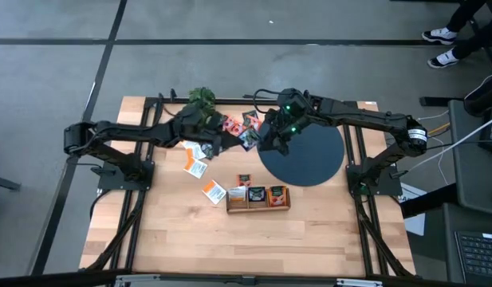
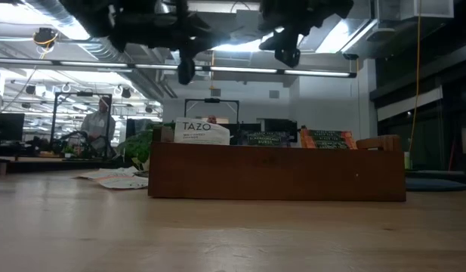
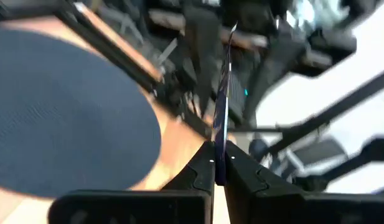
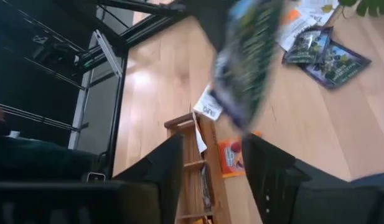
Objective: Pick & Place Tea
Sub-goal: Put the purple tea bag into the middle section of the wooden organizer
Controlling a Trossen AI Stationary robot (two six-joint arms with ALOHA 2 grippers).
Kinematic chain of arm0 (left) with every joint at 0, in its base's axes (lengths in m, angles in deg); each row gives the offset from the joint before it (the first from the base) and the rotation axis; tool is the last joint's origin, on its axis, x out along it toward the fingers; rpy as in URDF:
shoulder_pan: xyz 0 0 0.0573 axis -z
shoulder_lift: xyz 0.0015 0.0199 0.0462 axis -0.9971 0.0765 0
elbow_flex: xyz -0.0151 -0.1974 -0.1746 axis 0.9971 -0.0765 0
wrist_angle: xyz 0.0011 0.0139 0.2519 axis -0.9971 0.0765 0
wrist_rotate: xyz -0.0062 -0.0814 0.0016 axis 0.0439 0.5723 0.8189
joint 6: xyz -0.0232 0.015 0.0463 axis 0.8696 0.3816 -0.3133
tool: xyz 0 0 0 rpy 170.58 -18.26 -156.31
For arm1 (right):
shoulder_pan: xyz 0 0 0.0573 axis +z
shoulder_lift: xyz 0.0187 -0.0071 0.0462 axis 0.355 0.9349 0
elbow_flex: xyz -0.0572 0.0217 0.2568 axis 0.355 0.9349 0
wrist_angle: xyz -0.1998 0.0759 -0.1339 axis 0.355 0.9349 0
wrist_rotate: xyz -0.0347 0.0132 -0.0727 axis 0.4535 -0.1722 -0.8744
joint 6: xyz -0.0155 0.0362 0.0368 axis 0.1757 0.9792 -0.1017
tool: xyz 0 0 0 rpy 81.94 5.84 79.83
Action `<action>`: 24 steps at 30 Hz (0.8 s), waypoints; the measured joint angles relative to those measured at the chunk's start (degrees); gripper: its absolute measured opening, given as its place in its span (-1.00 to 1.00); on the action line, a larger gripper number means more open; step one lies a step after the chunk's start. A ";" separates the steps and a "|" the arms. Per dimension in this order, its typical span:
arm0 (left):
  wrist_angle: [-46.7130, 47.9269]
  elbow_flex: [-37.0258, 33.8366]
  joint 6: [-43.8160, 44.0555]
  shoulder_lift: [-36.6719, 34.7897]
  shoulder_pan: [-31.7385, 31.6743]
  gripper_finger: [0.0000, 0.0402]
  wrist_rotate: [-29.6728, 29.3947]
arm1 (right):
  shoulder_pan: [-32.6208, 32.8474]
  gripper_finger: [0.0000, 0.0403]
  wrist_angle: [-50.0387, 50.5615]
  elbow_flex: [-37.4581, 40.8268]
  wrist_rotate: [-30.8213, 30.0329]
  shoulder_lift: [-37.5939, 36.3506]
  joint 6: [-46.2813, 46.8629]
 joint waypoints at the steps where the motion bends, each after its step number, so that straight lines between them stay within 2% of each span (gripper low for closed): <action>1: -3.20 -1.45 1.14 -0.03 0.28 -0.96 -1.89 | 0.00 -0.17 -0.82 0.00 -0.13 0.00 0.21; 6: -15.77 -6.84 4.51 -0.05 2.80 -0.96 -10.62 | -0.38 -0.14 -7.44 0.01 -4.73 -0.04 3.83; 10: -20.12 -8.18 4.49 -0.05 5.45 -0.96 -15.36 | -1.66 -0.14 -9.82 0.02 -8.17 -0.04 6.21; 14: -21.33 -8.41 3.18 -0.07 7.42 -0.96 -20.15 | -2.98 -0.14 -10.31 0.02 -7.98 -0.04 7.72; 24: -23.41 -8.41 3.03 -0.07 8.02 -0.95 -21.88 | -3.01 -0.14 -18.00 0.02 -5.43 -0.04 9.00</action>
